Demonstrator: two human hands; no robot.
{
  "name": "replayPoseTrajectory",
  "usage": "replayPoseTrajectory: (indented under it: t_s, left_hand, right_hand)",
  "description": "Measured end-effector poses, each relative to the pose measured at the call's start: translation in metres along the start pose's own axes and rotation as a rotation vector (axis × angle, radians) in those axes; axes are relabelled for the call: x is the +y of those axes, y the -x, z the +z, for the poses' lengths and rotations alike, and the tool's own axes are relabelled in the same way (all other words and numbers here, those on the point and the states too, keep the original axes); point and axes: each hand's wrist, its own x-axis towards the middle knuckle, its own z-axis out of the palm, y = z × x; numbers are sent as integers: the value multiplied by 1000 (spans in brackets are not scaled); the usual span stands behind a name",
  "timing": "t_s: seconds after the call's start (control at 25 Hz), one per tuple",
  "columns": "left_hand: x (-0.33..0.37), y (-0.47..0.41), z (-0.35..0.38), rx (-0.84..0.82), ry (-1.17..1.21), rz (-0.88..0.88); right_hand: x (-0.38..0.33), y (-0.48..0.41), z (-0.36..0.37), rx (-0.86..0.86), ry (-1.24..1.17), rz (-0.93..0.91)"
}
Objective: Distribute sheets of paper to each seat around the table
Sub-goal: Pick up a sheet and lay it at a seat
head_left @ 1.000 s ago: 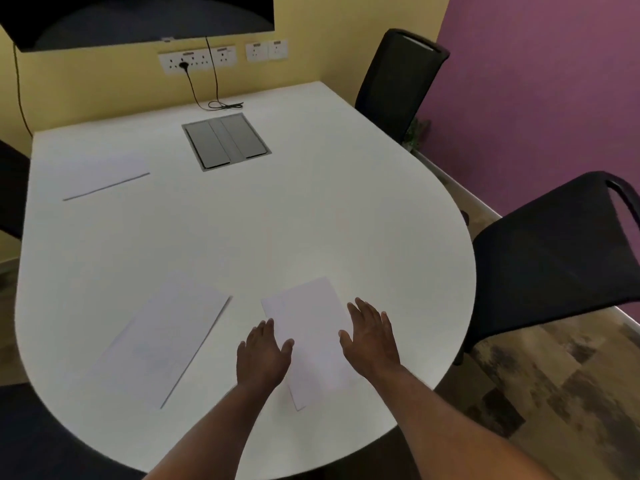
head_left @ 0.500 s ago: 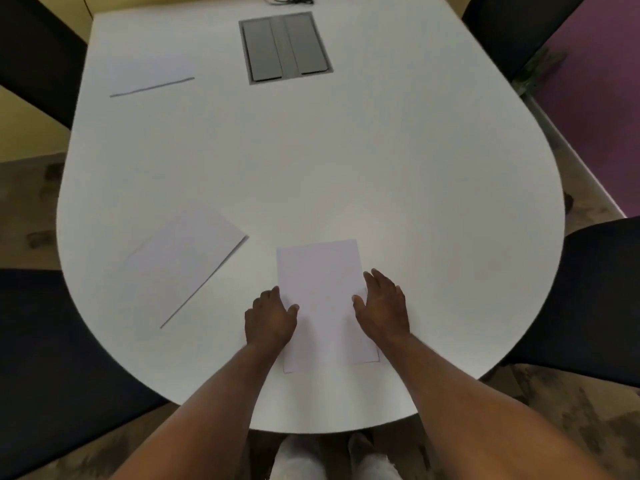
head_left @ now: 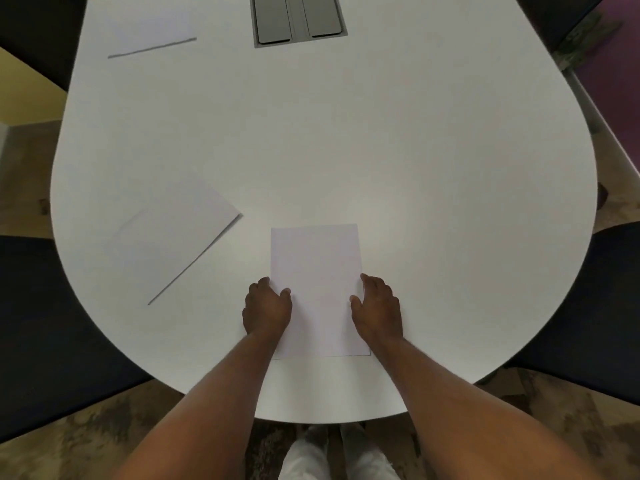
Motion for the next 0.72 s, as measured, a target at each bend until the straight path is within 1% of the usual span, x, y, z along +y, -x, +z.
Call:
replayPoseTrajectory:
  t_s: [0.12, 0.32, 0.48, 0.6, 0.72]
  left_hand:
    - [-1, 0, 0, 0, 46, -23]
    - [-5, -6, -3, 13, 127, -49]
    - [-5, -8, -5, 15, 193, -115]
    - [-6, -8, -7, 7, 210, -121]
    - [-6, -5, -13, 7, 207, -128]
  right_hand:
    - [-4, -2, 2, 9, -46, 33]
    - [-7, -7, 2, 74, -190, 120]
    - [-8, -8, -1, 66, -158, 131]
    - [-10, -8, -4, 95, -195, 178]
    - [-13, -7, -9, 104, -160, 195]
